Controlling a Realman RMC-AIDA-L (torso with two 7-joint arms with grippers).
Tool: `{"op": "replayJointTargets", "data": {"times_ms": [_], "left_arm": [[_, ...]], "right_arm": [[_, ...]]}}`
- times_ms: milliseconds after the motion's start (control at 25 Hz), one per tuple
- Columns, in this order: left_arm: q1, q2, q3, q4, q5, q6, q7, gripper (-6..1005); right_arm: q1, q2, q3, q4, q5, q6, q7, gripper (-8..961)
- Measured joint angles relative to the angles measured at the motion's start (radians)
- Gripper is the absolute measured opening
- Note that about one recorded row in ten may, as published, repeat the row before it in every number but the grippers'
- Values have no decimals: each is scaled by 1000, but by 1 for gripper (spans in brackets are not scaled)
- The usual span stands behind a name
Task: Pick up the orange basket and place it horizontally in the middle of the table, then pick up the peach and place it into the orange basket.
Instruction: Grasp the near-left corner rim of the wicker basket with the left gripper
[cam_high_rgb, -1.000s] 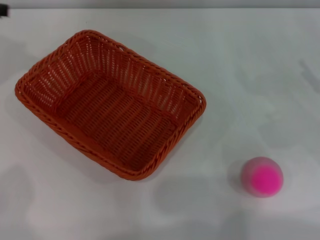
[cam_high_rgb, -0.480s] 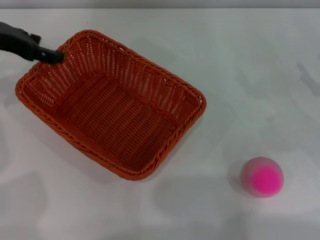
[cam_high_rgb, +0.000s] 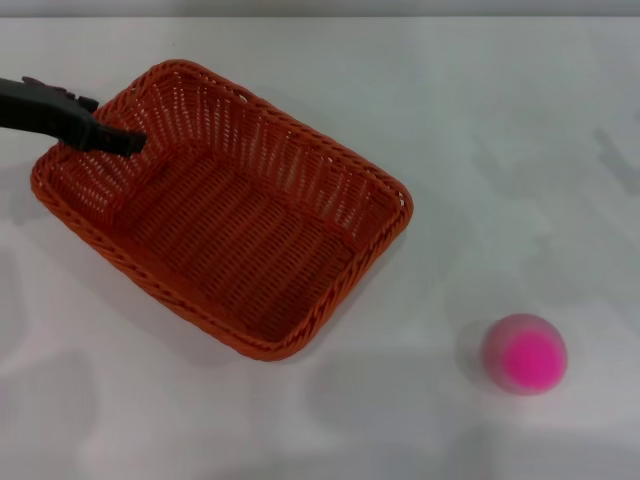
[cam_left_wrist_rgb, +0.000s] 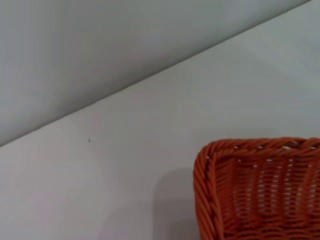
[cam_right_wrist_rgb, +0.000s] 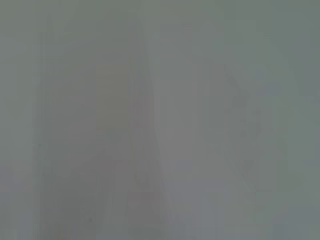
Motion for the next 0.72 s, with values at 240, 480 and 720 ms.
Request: {"op": "replayJointTargets", "data": {"times_ms": [240, 480, 720], "left_arm": [[-17, -1, 0, 49, -5, 20, 11, 875], [-28, 2, 1, 92, 3, 45, 7, 875], [-29, 1, 2, 92, 7, 47, 5, 865]], "right_arm": [[2, 0, 0, 1, 0, 0, 2, 738], [1, 0, 0, 1, 0, 2, 2, 737], [3, 0, 0, 10, 1, 3, 3, 737]]}}
